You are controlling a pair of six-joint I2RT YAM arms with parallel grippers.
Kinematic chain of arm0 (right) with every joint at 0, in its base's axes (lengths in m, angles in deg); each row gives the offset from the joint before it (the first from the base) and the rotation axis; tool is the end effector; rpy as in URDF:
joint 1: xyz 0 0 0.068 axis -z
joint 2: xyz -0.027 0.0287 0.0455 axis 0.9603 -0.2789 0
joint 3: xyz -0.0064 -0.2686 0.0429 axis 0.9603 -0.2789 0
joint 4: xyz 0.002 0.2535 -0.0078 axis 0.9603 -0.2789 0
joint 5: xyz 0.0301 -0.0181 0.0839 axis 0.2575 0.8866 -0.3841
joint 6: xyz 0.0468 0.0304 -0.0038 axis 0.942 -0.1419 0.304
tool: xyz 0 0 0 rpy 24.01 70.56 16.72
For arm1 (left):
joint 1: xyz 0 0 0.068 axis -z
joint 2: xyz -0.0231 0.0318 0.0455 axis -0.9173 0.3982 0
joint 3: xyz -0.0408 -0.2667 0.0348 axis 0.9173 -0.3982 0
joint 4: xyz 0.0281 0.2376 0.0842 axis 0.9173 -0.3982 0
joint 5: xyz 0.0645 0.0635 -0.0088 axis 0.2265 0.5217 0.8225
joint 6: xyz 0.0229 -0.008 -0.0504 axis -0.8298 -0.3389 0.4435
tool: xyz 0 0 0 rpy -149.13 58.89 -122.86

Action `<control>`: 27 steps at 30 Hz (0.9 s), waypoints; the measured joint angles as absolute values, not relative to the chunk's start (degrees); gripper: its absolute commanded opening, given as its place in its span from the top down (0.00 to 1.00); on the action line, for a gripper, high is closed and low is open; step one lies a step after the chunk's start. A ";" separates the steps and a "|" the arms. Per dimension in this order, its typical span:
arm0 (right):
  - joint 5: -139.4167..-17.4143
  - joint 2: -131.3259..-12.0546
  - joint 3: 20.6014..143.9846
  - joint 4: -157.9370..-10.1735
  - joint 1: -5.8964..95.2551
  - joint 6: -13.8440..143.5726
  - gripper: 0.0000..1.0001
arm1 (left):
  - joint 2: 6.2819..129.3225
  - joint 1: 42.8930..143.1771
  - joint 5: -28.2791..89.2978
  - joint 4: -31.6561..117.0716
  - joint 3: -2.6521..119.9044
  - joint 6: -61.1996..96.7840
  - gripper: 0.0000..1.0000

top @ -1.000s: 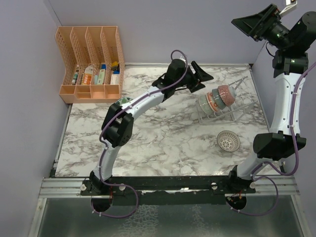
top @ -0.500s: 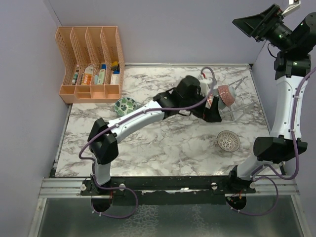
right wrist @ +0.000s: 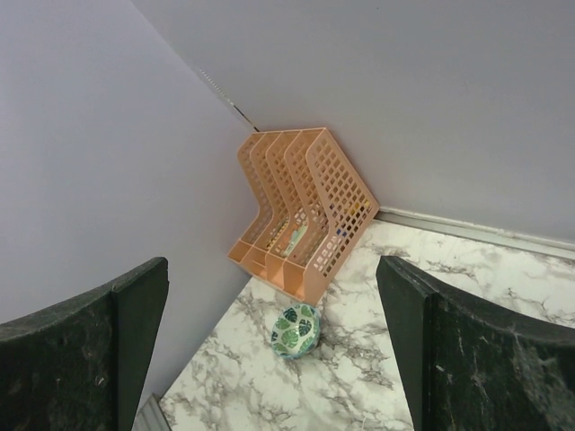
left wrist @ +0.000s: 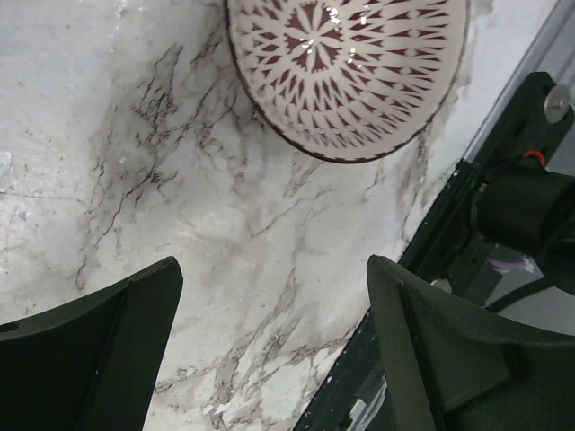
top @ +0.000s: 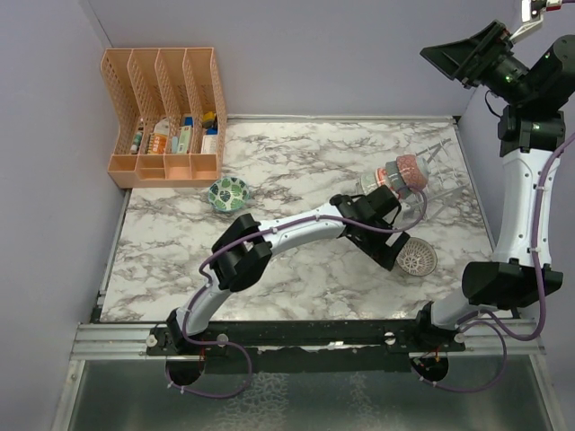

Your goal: Load the bowls into the dish rack

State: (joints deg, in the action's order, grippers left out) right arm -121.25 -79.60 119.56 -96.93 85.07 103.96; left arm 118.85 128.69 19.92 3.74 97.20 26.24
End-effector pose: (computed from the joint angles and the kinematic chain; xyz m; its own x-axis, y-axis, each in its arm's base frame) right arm 0.3043 -0.0302 0.5454 -0.3214 0.5301 -0.7847 -0.5588 0.5628 0.6091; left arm 0.2168 -0.4370 0.2311 -0.6665 0.5678 -0.4831 0.7453 0.4927 -0.4492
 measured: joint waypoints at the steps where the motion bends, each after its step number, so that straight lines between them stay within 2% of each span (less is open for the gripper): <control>1: -121.23 -79.53 119.36 -97.07 85.07 103.83 0.00 | 118.87 128.69 20.36 4.35 96.43 26.66 0.16; 10: -121.17 -79.43 119.30 -97.46 85.07 102.91 0.00 | 118.35 128.45 23.63 17.80 89.98 34.09 0.20; 17: -121.10 -79.03 118.60 -98.09 85.07 102.39 0.00 | 117.89 128.49 26.50 27.00 86.16 43.01 0.31; 21: -121.10 -78.94 118.18 -98.31 85.07 102.30 0.00 | 117.93 128.53 27.72 30.12 86.40 46.99 0.44; 27: -121.12 -78.33 116.83 -98.42 85.07 102.30 0.00 | 119.90 129.34 30.19 31.06 88.85 50.22 0.46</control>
